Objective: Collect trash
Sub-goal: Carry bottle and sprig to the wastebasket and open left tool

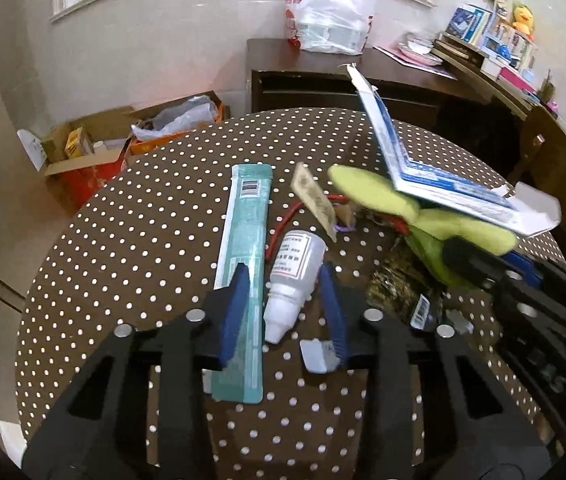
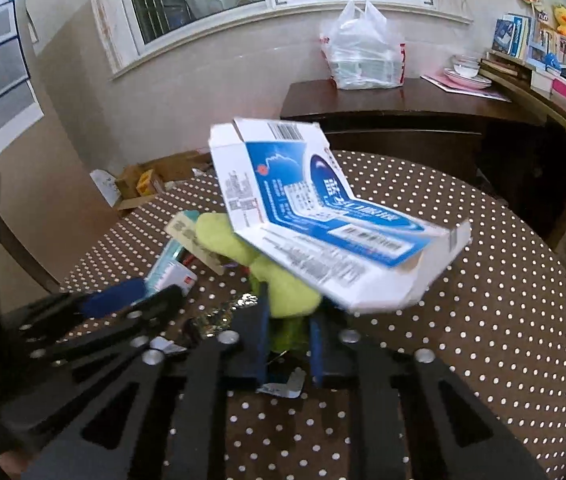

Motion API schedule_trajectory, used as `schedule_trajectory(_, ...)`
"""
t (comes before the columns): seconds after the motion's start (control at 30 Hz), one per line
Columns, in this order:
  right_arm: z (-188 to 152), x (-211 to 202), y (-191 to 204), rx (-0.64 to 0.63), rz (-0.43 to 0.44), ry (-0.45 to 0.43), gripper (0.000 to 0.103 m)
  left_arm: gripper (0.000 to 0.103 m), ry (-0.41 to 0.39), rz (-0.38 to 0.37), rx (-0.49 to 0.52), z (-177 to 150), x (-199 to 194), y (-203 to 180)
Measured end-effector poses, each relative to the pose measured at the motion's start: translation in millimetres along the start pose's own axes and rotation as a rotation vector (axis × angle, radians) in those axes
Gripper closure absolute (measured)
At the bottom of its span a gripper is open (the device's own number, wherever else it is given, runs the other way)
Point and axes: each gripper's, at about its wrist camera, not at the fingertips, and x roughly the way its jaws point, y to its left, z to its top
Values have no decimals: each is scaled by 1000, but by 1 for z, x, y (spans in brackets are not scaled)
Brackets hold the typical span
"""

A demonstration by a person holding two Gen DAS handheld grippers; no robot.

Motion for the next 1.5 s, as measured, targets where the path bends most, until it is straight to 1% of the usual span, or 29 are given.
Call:
schedule_trajectory(0.07,1,-4,-2,2,8,-4,88,70,-2,-4,-9,2,1,-1)
schedule_trajectory(0.1,1,-5,-3,6,13,-5,89,77,-2,-11,-11,3,2,-2)
schedule_trajectory(0.2,-1,-9,-4,7,23,-10,90,78,6,-15,-10,5,3,-5)
schedule_trajectory(0.23,-2,-10,-5,6,24,-11,90,78,-3,-8,-19,5,1,-4)
schedule_trajectory(0.3,-2,-15,-3,1,26,-24,91,78,-25,-19,-49,5,-8,-2)
schedule_trajectory(0.4,0,-29,5,-22,16,-54,92,78,-71,-12,-60,4,-29,-1)
schedule_trajectory(0.53,3,-55,19,-39,24,-96,92,78,-139,-19,-78,1,-69,1)
schedule_trajectory(0.8,2,-122,57,-95,61,-169,92,78,-217,-15,-122,-20,-144,19)
schedule_trajectory(0.93,-4,-155,89,-136,84,-200,92,78,-240,0,-159,-35,-183,39)
schedule_trajectory(1.0,-7,-169,106,-159,101,-212,92,78,-252,30,-175,-46,-204,52)
schedule_trajectory(1.17,-25,-196,171,-240,172,-226,91,78,-271,81,-226,-78,-243,95)
schedule_trajectory(1.33,-55,-201,235,-308,260,-209,92,78,-279,144,-305,-122,-273,146)
schedule_trajectory(1.37,-66,-199,253,-328,285,-197,91,78,-284,153,-327,-131,-279,157)
schedule_trajectory(1.5,-95,-185,299,-362,351,-146,91,78,-279,185,-392,-166,-289,198)
